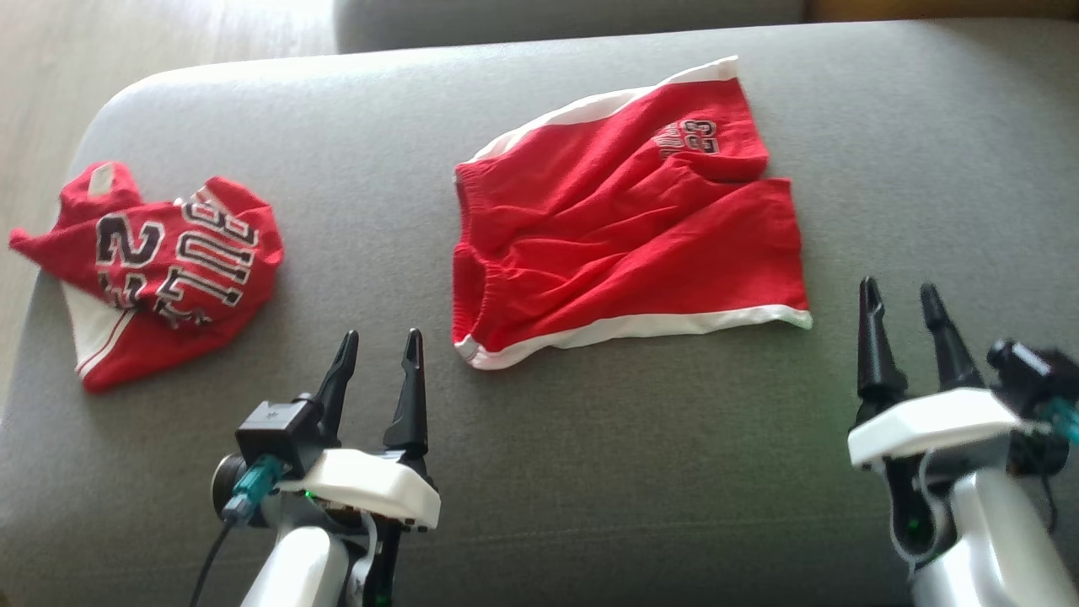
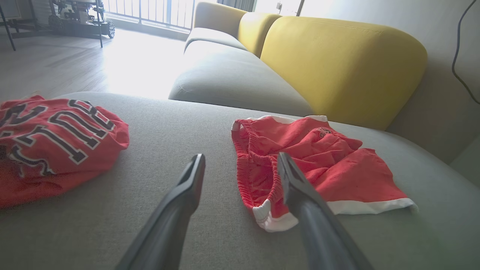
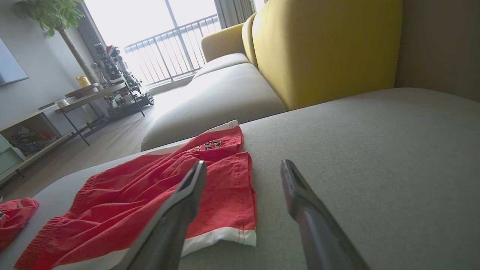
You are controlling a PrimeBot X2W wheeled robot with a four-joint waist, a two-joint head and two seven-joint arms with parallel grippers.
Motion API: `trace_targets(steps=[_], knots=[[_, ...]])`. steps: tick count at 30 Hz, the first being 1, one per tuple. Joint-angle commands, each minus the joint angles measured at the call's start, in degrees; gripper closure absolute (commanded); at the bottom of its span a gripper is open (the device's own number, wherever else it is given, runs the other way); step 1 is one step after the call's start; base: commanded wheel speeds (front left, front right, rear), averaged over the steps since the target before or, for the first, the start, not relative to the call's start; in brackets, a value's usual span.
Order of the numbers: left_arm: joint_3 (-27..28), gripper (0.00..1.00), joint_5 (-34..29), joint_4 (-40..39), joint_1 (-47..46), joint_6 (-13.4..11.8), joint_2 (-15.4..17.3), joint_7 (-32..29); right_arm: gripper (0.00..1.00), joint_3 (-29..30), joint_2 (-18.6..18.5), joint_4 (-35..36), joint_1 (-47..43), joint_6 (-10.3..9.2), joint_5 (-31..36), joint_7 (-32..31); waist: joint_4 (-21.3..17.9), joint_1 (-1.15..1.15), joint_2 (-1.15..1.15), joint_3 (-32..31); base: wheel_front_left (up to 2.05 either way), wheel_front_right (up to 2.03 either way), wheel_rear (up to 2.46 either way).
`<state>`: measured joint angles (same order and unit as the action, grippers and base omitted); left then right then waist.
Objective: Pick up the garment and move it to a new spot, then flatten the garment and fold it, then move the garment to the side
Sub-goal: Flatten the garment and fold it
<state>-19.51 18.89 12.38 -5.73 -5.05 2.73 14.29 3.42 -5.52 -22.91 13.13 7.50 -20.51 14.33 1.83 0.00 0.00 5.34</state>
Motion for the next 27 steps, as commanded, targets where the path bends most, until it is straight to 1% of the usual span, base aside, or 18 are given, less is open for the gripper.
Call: trace_targets(steps=[1, 5, 12, 21, 24, 27], knots=[[2.42, 0.00, 0.42, -1.68, -0.76, -0.19, 0.15, 0.71, 0.00, -0.63, 1.11, 3.89, -0.98, -0.01, -0.09, 0.66, -1.36, 0.00, 0.00, -0.67, 0.00, 0.00, 0.00], [2.78, 0.00, 0.86, -1.44, -0.63, -0.35, 0.15, 0.71, 0.00, 0.10, 2.38, 6.42, -4.29, -0.01, -0.51, 0.66, -2.76, 0.00, 0.00, -0.61, 0.00, 0.00, 0.00], [1.96, 0.00, 1.09, -0.64, -1.29, -0.38, 0.15, 0.71, 0.00, -1.16, 2.61, 8.04, -5.06, -0.01, -1.91, 0.66, -4.44, 0.00, 0.00, 0.10, 0.00, 0.00, 0.00], [-0.86, 0.00, 2.50, 6.83, -4.59, -0.62, 0.15, 0.71, 0.00, -2.41, 2.63, 8.95, -3.98, -0.01, -2.94, 0.66, -8.07, 0.00, 0.00, 2.70, 0.00, 0.00, 0.00], [-1.60, 0.00, 2.02, 9.77, -6.52, -0.46, 0.15, 0.71, 0.00, -2.80, 2.63, 9.24, -3.70, -0.01, -3.24, 0.66, -9.28, 0.00, 0.00, 3.63, 0.00, 0.00, 0.00], [-0.84, 0.00, 2.75, 11.96, -8.05, -2.13, 0.15, 0.71, 0.00, -2.71, 2.64, 9.54, -3.50, -0.01, -3.48, 0.66, -10.20, 0.00, 0.00, 4.39, 0.00, 0.00, 0.00]])
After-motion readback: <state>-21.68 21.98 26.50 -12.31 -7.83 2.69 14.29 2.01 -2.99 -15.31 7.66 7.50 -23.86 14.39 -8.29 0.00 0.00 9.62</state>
